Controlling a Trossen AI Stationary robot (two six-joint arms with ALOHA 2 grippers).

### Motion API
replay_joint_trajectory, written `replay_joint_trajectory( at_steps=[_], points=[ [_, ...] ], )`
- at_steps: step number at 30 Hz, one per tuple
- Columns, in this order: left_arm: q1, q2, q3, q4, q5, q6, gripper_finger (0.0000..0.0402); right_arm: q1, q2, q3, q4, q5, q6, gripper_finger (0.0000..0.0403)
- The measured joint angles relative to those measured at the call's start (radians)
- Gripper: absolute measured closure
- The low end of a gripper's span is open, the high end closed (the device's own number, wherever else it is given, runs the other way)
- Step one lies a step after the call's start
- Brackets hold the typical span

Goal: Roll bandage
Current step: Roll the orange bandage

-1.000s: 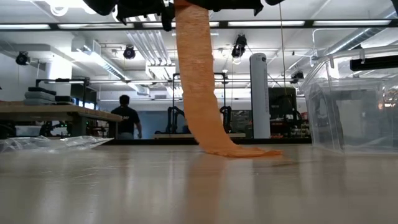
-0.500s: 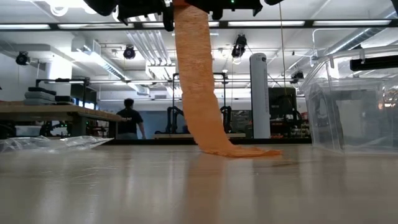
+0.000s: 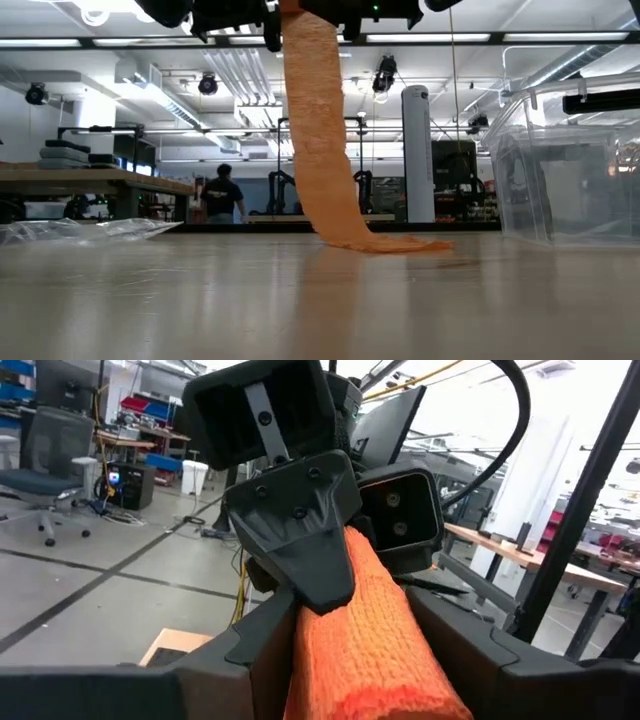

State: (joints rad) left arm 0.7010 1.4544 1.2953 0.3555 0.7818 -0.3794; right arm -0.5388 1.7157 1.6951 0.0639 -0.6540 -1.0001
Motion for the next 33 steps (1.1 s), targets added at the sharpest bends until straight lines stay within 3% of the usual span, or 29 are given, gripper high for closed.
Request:
replay_joint_trajectory(
  at_steps=[8, 18, 28, 33],
  points=[
    [0.000, 0.000, 0.000, -0.004, -0.001, 0.039, 0.0232, 0.000, 0.000, 0.000, -0.001, 0.001, -0.032, 0.0272],
    [0.000, 0.000, 0.000, 0.000, -0.006, 0.170, 0.0263, 0.002, 0.000, -0.001, -0.005, -0.001, 0.073, 0.0222],
    [0.002, -0.003, 0.000, -0.005, -0.019, 0.351, 0.0281, 0.001, -0.011, -0.001, -0.004, -0.002, 0.429, 0.0134],
    [0.001, -0.006, 0.000, -0.009, -0.020, 0.507, 0.0280, -0.012, -0.036, -0.001, -0.014, 0.112, 0.614, 0.0105]
  ],
)
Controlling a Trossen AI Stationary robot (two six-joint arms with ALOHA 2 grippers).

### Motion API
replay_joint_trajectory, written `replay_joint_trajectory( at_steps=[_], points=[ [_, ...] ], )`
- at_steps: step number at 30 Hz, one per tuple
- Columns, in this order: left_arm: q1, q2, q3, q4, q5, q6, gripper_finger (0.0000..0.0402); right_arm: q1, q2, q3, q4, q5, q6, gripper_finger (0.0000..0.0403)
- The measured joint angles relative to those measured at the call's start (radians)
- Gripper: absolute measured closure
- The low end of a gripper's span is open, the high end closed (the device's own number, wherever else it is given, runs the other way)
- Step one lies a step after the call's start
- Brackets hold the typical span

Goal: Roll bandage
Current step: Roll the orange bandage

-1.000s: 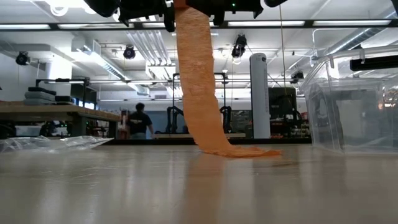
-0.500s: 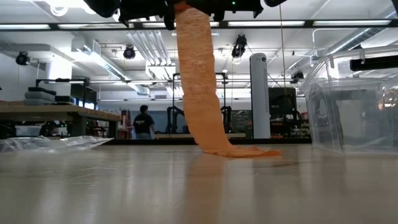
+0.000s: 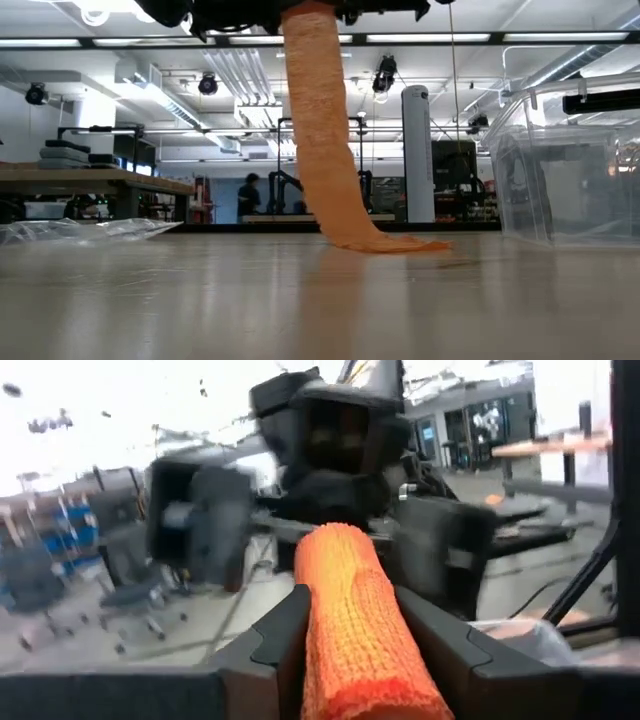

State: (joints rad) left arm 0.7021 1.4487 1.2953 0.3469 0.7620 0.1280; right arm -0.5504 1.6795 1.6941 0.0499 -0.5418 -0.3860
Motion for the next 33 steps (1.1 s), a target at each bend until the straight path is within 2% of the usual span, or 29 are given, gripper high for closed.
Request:
replay_joint_trajectory(
  at_steps=[3, 7, 13, 16, 20, 25, 33],
  points=[
    [0.001, -0.001, 0.000, 0.001, -0.004, 0.095, 0.0283, -0.010, -0.009, -0.001, -0.012, 0.037, 0.129, 0.0097],
    [0.001, -0.003, 0.000, -0.007, -0.012, 0.200, 0.0283, -0.038, -0.009, -0.001, -0.036, 0.026, 0.306, 0.0100],
    [-0.003, -0.006, 0.000, -0.054, -0.108, 0.393, 0.0282, -0.059, -0.008, -0.001, -0.068, 0.001, 0.529, 0.0116],
    [-0.008, -0.006, 0.000, -0.081, -0.117, 0.497, 0.0284, -0.061, -0.008, -0.001, -0.074, -0.008, 0.622, 0.0123],
    [-0.026, -0.005, 0.000, -0.082, -0.122, 0.607, 0.0281, -0.060, -0.008, -0.001, -0.105, -0.019, 0.698, 0.0128],
    [-0.045, -0.005, 0.000, -0.081, -0.124, 0.713, 0.0283, -0.059, -0.008, -0.001, -0.116, -0.085, 0.756, 0.0122],
    [-0.053, -0.005, 0.000, -0.079, -0.126, 0.726, 0.0278, -0.059, -0.008, -0.001, -0.122, -0.094, 0.765, 0.0110]
  ],
)
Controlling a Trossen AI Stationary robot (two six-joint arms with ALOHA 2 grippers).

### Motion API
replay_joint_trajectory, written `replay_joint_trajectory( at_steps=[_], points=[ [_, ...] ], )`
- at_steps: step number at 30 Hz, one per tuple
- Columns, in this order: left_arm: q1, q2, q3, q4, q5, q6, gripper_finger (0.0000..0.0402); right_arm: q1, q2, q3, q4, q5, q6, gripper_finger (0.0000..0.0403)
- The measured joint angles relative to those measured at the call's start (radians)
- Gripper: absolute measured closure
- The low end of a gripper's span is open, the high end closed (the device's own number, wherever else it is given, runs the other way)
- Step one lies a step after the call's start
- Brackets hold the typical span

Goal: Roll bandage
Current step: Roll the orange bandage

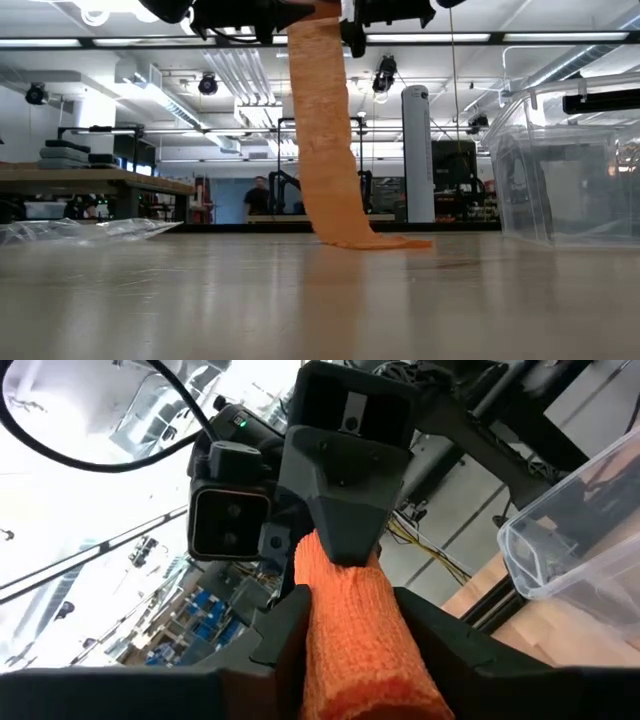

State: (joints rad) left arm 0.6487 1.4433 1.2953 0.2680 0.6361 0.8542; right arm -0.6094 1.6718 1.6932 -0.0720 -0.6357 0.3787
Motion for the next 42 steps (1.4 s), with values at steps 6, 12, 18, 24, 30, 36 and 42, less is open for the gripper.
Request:
replay_joint_trajectory(
  at_steps=[6, 12, 18, 24, 30, 36, 42],
  points=[
    [0.000, 0.000, 0.000, 0.003, 0.000, 0.001, 0.0277, -0.005, 0.000, 0.004, 0.001, -0.027, -0.021, 0.0104],
    [0.000, 0.000, 0.000, 0.006, 0.000, 0.090, 0.0277, -0.007, 0.006, 0.006, 0.002, -0.073, 0.015, 0.0071],
    [0.000, 0.003, 0.000, 0.005, -0.025, 0.106, 0.0277, -0.011, 0.013, 0.006, 0.002, -0.081, 0.010, 0.0060],
    [0.000, 0.003, 0.000, 0.002, -0.061, 0.107, 0.0277, -0.013, 0.019, 0.006, 0.010, -0.080, 0.003, 0.0077],
    [-0.003, 0.009, 0.000, 0.001, -0.056, 0.135, 0.0277, -0.013, 0.019, 0.006, 0.031, -0.080, -0.001, 0.0113],
    [-0.005, 0.016, 0.000, 0.002, -0.051, 0.138, 0.0277, -0.013, 0.019, 0.005, 0.025, -0.080, -0.020, 0.0148],
    [-0.004, 0.017, 0.000, 0.001, -0.051, 0.137, 0.0277, -0.013, 0.019, 0.005, 0.025, -0.079, -0.079, 0.0180]
  ],
)
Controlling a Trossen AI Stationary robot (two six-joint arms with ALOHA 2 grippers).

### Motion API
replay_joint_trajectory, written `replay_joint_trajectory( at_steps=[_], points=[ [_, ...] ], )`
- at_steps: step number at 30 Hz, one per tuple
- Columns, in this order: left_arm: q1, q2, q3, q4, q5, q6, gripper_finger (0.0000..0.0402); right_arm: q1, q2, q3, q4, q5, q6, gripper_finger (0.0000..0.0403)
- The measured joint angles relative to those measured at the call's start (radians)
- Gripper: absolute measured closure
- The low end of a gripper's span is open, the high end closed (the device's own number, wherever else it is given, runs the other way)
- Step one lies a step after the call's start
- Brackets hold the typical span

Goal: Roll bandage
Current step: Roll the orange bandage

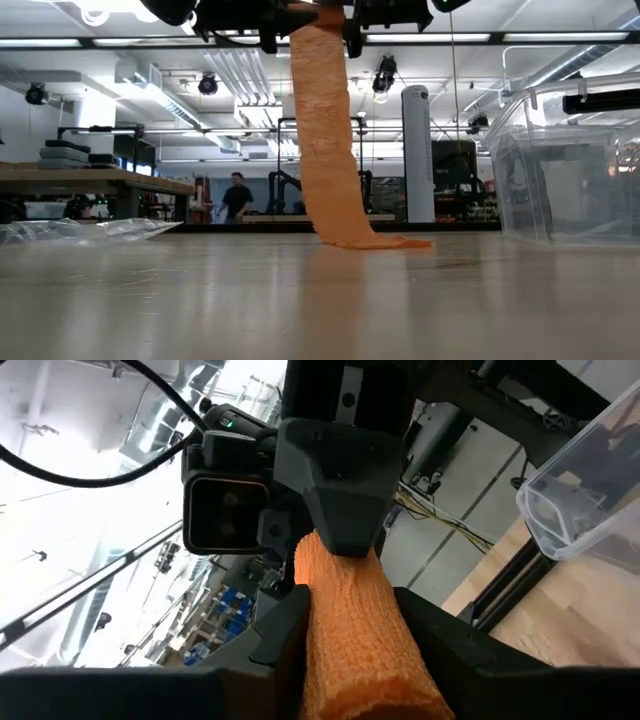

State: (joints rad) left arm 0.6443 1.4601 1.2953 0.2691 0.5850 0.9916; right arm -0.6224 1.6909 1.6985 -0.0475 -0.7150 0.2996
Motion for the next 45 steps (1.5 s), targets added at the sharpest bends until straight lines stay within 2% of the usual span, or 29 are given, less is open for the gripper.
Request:
replay_joint_trajectory(
  at_steps=[14, 22, 30, 35, 40, 45],
  points=[
    [0.000, 0.000, 0.000, 0.010, 0.002, -0.033, 0.0276, 0.000, 0.000, 0.000, 0.000, 0.001, -0.010, 0.0225],
    [0.007, -0.012, 0.000, 0.046, -0.067, -0.346, 0.0252, 0.001, 0.000, -0.018, 0.088, 0.018, -0.034, 0.0243],
    [0.025, -0.044, 0.000, 0.046, -0.044, -0.485, 0.0208, 0.002, -0.001, -0.100, 0.290, 0.033, -0.023, 0.0259],
    [0.058, -0.055, 0.000, 0.056, -0.039, -0.603, 0.0191, 0.000, -0.001, -0.114, 0.315, 0.063, -0.052, 0.0263],
    [0.082, -0.055, 0.000, 0.055, 0.011, -0.766, 0.0182, 0.000, -0.001, -0.114, 0.311, 0.084, -0.144, 0.0262],
    [0.081, -0.054, -0.001, 0.052, 0.016, -0.876, 0.0179, 0.000, -0.001, -0.114, 0.318, 0.112, -0.220, 0.0270]
  ],
)
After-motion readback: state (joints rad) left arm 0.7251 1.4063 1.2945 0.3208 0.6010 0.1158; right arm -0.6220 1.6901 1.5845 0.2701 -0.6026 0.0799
